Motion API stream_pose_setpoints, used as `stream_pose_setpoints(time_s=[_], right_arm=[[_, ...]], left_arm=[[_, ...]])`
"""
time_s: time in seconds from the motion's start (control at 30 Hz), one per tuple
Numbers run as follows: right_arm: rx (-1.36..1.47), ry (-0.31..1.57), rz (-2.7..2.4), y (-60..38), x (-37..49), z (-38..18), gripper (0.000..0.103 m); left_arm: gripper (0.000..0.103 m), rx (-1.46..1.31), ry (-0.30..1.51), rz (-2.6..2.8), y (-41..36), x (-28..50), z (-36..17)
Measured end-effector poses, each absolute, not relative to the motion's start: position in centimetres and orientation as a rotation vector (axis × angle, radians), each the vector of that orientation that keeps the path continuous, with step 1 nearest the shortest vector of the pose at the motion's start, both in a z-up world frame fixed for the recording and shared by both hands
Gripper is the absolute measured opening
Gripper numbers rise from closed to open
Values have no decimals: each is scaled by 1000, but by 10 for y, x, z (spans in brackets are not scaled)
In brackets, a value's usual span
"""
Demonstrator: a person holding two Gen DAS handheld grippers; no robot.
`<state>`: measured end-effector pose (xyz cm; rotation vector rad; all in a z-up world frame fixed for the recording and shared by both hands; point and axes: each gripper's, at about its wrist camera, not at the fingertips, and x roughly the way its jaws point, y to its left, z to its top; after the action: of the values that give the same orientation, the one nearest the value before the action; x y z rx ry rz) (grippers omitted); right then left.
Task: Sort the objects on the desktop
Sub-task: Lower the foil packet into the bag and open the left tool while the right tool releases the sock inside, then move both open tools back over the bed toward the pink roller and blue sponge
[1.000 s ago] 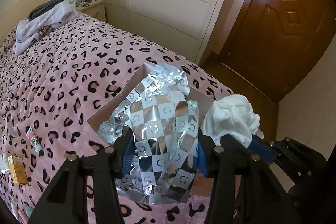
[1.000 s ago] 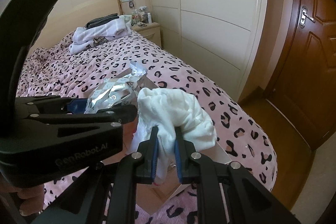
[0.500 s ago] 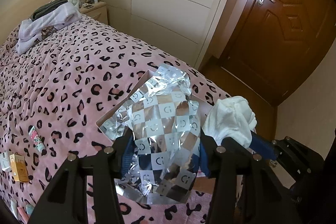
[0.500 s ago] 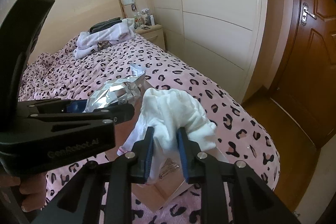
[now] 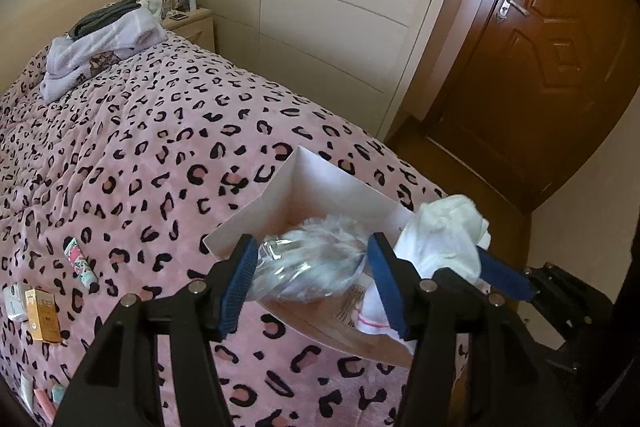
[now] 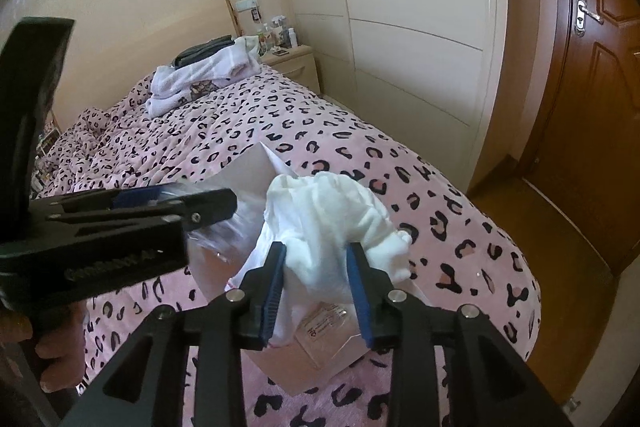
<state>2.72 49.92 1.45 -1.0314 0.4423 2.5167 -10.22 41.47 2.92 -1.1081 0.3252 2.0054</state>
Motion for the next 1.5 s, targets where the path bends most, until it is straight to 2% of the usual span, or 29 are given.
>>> stream_pose_setpoints(time_s=[0.4,0.67,0.87,1.17,1.5], right_arm=[[-1073,444,2495,498,22,11,33],[-1033,438,2516,487,41,38,41],[-999,397,2530,459,76,49,41],[-966,363,2515,403,128,38,41],[-930,337,2521,348,161,40,41]], left_arm=[[58,-1120,316,2038,395,-105,30],[58,-1084,333,2070,376,-87,44],[59,-1015,371,2111,344,-43,56],[59,-978,401,2165,275,29,42],[59,-922,367,2217,210,75,39]])
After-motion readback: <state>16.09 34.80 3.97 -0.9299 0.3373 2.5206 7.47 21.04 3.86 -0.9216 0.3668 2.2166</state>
